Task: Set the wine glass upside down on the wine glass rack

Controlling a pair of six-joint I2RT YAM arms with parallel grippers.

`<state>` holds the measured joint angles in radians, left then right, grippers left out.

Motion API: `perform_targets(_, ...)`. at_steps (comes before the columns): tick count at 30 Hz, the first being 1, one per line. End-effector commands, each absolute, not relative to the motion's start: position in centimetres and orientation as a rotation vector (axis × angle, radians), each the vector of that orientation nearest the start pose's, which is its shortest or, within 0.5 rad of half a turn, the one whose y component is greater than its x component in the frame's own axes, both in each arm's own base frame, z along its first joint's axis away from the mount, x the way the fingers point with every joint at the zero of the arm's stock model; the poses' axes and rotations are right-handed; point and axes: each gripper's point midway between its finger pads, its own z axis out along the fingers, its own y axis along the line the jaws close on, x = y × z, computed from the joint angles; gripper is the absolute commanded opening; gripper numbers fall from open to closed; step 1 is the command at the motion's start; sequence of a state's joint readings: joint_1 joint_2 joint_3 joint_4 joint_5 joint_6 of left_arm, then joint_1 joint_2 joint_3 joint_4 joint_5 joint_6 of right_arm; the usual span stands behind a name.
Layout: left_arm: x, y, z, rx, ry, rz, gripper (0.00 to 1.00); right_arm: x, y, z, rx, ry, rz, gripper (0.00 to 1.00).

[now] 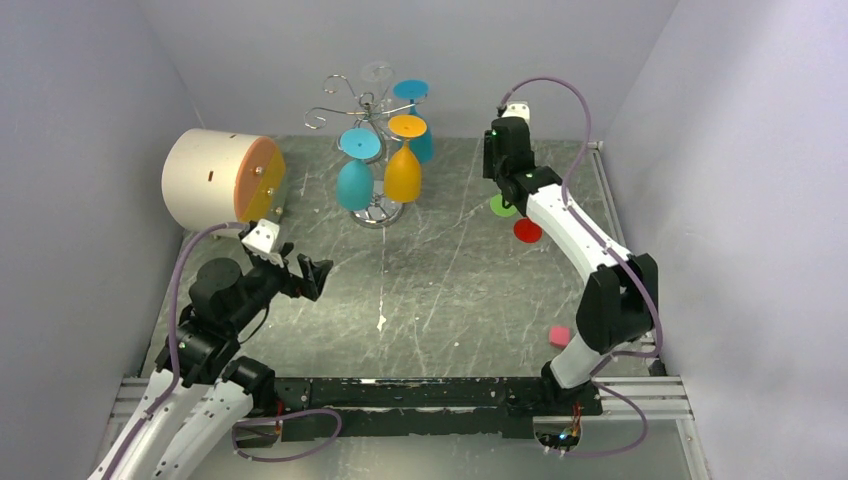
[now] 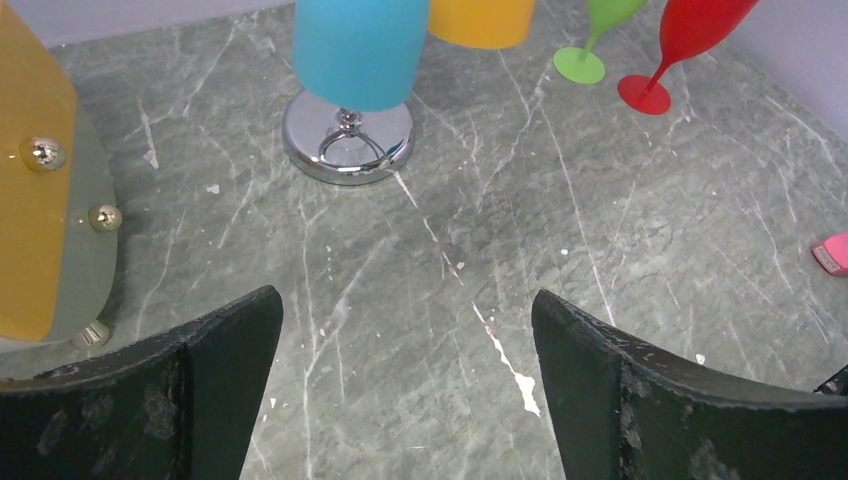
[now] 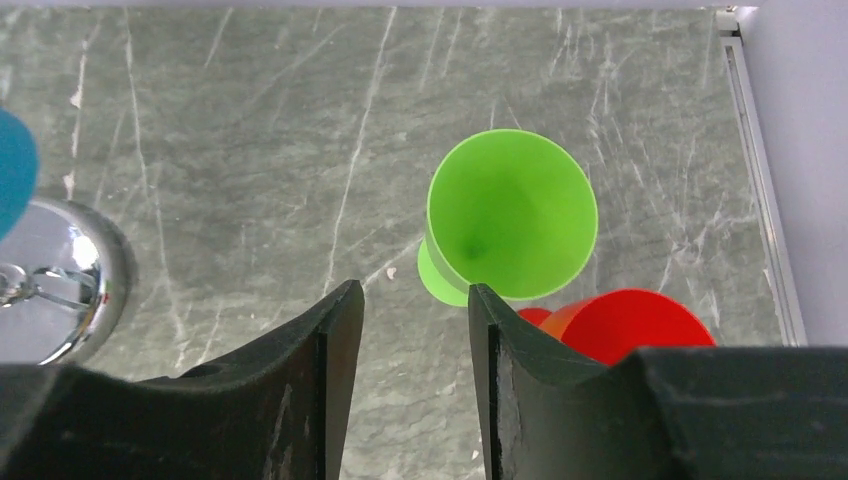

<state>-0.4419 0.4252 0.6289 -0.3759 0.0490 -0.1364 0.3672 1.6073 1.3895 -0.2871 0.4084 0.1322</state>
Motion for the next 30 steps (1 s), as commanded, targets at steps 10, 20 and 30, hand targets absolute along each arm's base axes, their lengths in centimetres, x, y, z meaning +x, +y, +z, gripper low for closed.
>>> perform_targets(10, 22.6, -10.5, 24.0, 0.254, 1.808, -0.372, 0.99, 50.2, 9.2, 21.3, -0.076, 2.078, -0.239, 0.45)
perform_targets(20, 22.8, -9.8, 23.6, 0.218, 1.828, -0.335, 0.99, 51.1, 8.9, 18.2, -0.124, 2.142, -0.257, 0.35)
perform_targets(30, 22.9, -9.9, 23.4, 0.223, 1.836, -0.336, 0.99, 51.2, 9.0, 17.6, -0.144, 2.147, -0.238, 0.14)
